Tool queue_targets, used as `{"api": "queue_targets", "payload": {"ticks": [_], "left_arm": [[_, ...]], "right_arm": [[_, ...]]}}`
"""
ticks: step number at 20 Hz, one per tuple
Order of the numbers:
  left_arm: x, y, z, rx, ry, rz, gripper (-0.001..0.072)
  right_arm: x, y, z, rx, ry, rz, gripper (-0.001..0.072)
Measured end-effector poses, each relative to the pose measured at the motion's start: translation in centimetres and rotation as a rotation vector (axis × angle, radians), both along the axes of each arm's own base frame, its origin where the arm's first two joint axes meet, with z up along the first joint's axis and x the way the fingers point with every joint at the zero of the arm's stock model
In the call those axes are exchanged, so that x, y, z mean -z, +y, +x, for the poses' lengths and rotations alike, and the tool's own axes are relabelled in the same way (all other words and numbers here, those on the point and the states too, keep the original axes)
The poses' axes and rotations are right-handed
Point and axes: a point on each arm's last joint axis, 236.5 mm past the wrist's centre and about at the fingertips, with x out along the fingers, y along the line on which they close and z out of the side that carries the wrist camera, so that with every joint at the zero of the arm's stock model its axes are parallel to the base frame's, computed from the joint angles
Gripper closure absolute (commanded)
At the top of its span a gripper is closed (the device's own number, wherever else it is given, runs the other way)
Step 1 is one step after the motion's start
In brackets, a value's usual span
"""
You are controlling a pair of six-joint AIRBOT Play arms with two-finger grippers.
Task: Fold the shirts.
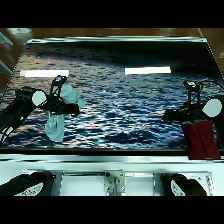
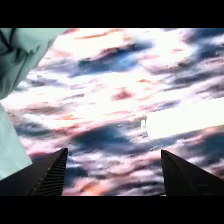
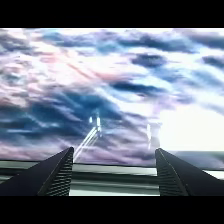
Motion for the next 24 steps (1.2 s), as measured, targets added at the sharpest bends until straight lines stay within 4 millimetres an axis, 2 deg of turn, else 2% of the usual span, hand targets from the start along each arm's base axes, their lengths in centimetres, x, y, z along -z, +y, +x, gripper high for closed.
{"api": "queue_targets", "payload": {"ticks": [6,9,11,15,18,21,24], "left_arm": [[-0.2,-0.3,2.2,-0.03,-0.075,-0.027,0.0013],[0.3,0.0,2.0,-0.024,-0.058,-0.01,-0.0006],[0.6,1.7,2.7,-0.059,-0.059,0.032,-0.0009],[1.4,8.1,5.7,-0.231,-0.047,0.093,-0.001],[3.5,12.5,7.3,-0.343,0.008,0.114,-0.0011],[6.4,13.6,8.4,-0.402,0.074,0.087,-0.0011],[9.2,13.3,9.4,-0.439,0.127,0.039,0.0011]], "right_arm": [[-0.4,0.0,1.2,0.008,-0.052,0.003,0.0092],[-0.7,0.0,2.0,0.014,-0.09,0.004,0.0092],[-0.9,0.0,2.5,0.018,-0.111,0.004,0.0092],[-1.2,-0.1,3.0,0.022,-0.136,0.005,0.0092],[-1.3,-0.1,3.4,0.024,-0.151,0.005,0.0092],[-1.5,-0.1,3.7,0.027,-0.168,0.005,0.0092],[-1.7,-0.2,4.2,0.03,-0.188,0.005,0.0092]]}}
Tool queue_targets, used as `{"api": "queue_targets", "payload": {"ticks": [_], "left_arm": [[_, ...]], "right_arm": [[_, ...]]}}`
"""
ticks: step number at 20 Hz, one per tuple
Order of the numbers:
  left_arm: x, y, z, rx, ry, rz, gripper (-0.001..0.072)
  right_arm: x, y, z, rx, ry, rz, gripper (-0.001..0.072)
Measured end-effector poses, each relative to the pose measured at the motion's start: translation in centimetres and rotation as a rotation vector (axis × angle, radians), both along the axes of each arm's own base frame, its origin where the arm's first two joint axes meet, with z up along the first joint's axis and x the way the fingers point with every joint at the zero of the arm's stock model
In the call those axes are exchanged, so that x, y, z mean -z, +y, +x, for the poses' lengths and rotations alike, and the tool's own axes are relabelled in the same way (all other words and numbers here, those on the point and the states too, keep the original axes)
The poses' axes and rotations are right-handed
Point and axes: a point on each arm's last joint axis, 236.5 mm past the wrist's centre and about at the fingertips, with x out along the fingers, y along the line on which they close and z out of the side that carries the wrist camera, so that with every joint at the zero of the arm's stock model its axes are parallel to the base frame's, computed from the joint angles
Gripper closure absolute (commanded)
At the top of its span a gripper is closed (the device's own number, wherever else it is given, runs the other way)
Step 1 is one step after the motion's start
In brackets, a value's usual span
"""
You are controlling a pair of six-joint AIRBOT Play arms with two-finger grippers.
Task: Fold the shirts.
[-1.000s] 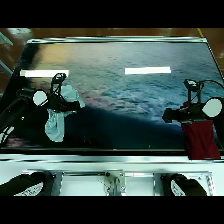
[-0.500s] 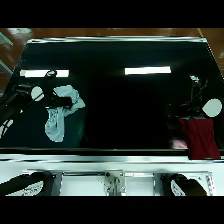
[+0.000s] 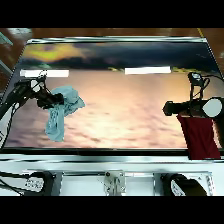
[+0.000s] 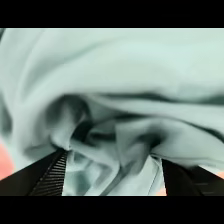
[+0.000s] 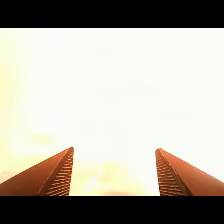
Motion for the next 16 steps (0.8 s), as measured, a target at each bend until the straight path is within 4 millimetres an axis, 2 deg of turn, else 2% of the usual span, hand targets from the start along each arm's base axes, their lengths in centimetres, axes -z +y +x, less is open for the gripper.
{"api": "queue_targets", "payload": {"ticks": [1,2,3,5,6,8,10,12,14,16], "left_arm": [[0.7,-0.2,0.2,-0.009,0.013,-0.017,0.0261],[1.4,-0.4,0.3,-0.021,0.025,-0.032,0.0637],[1.7,-0.6,0.4,-0.032,0.031,-0.047,0.0671],[1.4,-1.1,0.8,-0.045,0.022,-0.075,0.0672],[0.4,-1.4,1.3,-0.038,-0.001,-0.087,0.0672],[-2.9,-2.8,2.4,0.021,-0.083,-0.1,0.0672],[-8.0,-4.9,3.2,0.109,-0.196,-0.1,0.0672],[-14.2,-8.4,2.8,0.212,-0.325,-0.118,0.0672],[-20.9,-13.0,1.1,0.321,-0.463,-0.167,0.0672],[-26.4,-18.1,-1.9,0.432,-0.578,-0.237,0.0672]], "right_arm": [[-0.1,0.0,0.1,0.001,-0.007,0.0,0.0092],[-0.1,0.0,0.3,0.002,-0.013,0.0,0.0092],[-0.2,0.0,0.4,0.003,-0.018,0.0,0.0092],[-0.3,0.0,0.6,0.004,-0.027,0.0,0.0092],[-0.3,-0.1,0.6,0.005,-0.029,0.0,0.0092],[-0.5,-0.3,1.0,0.001,-0.047,-0.017,0.0092],[-1.1,-1.1,1.7,-0.019,-0.086,-0.067,0.0092],[-2.7,-1.8,2.6,-0.034,-0.134,-0.112,0.0092],[-5.1,-2.2,3.1,-0.045,-0.175,-0.141,0.0092],[-8.4,-2.5,3.7,-0.05,-0.228,-0.16,0.0092]]}}
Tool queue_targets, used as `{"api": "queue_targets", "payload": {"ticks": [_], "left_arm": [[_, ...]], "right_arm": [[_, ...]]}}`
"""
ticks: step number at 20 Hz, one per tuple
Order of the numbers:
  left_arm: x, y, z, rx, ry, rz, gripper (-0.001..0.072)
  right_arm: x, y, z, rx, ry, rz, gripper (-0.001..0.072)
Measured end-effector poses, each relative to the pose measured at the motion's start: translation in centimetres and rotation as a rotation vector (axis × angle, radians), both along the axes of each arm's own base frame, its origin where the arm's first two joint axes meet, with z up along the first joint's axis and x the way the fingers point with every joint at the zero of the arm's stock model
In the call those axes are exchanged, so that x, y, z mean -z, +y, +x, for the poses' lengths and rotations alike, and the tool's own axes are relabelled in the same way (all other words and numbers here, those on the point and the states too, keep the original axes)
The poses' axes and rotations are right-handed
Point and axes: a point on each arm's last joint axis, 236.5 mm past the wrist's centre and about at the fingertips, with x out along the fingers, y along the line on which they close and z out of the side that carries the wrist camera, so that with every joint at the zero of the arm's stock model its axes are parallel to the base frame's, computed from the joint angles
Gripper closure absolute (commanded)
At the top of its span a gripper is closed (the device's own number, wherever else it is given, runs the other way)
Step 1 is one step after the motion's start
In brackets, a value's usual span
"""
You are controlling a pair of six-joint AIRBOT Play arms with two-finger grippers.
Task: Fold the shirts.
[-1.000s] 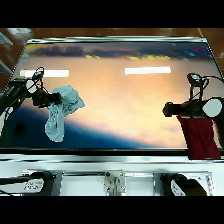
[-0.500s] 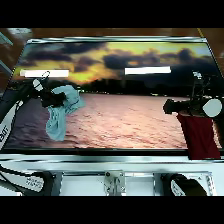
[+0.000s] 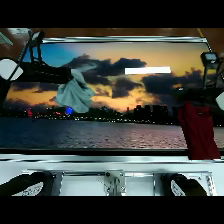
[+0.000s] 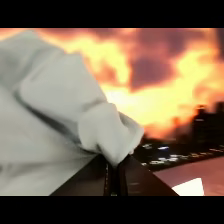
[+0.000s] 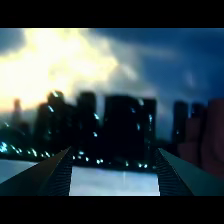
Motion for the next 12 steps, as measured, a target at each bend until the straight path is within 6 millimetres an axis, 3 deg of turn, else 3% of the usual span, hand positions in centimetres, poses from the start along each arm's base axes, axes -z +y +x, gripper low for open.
{"api": "queue_targets", "payload": {"ticks": [2,4,7,9,10,11,12], "left_arm": [[-3.2,-4.6,-3.4,0.111,-0.063,-0.049,0.0672],[-4.2,-8.8,-6.2,0.209,-0.079,-0.084,0.0671],[-2.4,-15.0,-8.7,0.313,-0.042,-0.116,0.0671],[1.0,-18.6,-9.2,0.353,0.015,-0.11,0.067],[3.1,-20.0,-9.4,0.366,0.055,-0.099,0.0597],[5.5,-21.2,-9.6,0.376,0.1,-0.086,0.0271],[7.7,-22.1,-9.7,0.378,0.144,-0.075,-0.0002]], "right_arm": [[-3.3,-0.1,0.0,-0.003,-0.041,-0.009,0.0092],[-5.8,-0.2,-0.4,-0.007,-0.063,-0.02,0.0091],[-7.2,-0.6,-1.5,-0.005,-0.042,-0.041,0.0092],[-6.8,-1.1,-2.5,-0.001,0.007,-0.059,0.0091],[-6.4,-1.3,-2.9,0.002,0.039,-0.068,0.0091],[-5.9,-1.4,-3.3,0.003,0.071,-0.072,0.0092],[-5.4,-1.4,-3.7,0.002,0.102,-0.073,0.0091]]}}
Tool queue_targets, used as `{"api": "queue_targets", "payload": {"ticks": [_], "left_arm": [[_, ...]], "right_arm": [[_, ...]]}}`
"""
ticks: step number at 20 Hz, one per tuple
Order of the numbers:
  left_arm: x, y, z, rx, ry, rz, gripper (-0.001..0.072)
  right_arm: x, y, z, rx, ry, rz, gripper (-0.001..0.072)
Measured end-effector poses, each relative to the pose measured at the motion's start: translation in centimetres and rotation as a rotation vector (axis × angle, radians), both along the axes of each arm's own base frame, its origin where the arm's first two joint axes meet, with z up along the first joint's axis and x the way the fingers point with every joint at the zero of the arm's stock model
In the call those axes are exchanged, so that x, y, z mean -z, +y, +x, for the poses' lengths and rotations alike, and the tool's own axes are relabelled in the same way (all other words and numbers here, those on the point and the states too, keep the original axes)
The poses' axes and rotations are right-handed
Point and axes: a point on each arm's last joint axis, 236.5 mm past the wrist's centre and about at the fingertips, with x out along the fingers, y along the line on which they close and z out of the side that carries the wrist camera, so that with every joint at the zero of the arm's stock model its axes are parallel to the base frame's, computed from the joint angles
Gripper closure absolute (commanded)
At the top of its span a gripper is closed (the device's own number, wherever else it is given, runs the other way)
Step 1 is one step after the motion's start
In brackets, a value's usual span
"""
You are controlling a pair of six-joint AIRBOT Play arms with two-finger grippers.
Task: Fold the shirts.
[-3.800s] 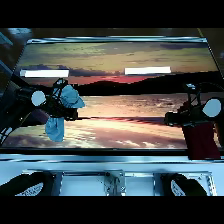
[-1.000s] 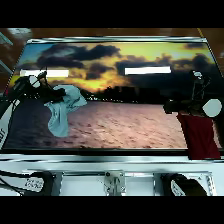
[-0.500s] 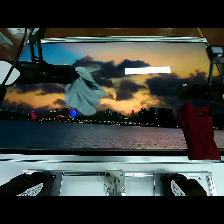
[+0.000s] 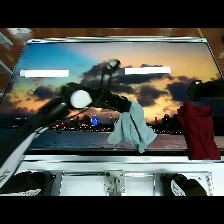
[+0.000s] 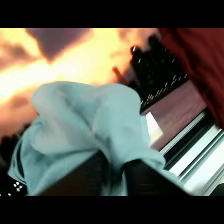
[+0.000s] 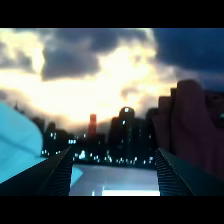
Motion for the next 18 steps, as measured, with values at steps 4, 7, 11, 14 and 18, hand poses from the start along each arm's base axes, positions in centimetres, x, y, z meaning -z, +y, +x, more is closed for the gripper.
{"api": "queue_targets", "payload": {"ticks": [4,7,11,14,18], "left_arm": [[6.3,0.7,0.2,-0.009,0.156,0.095,0.0],[6.8,5.3,1.6,-0.025,0.22,0.159,-0.0001],[6.4,13.1,1.3,-0.034,0.314,0.24,-0.0005],[8.7,16.3,-2.0,-0.038,0.432,0.27,-0.0007],[13.1,14.9,-7.2,-0.048,0.601,0.166,-0.0008]], "right_arm": [[3.9,0.2,-0.7,-0.009,0.147,0.007,0.0081],[8.1,0.2,-1.3,-0.035,0.28,0.006,0.0073],[14.0,-1.6,-3.7,0.022,0.456,0.11,0.0074],[18.3,-1.2,-6.2,0.092,0.546,0.338,0.0072],[22.2,0.5,-8.4,0.149,0.595,0.533,0.0073]]}}
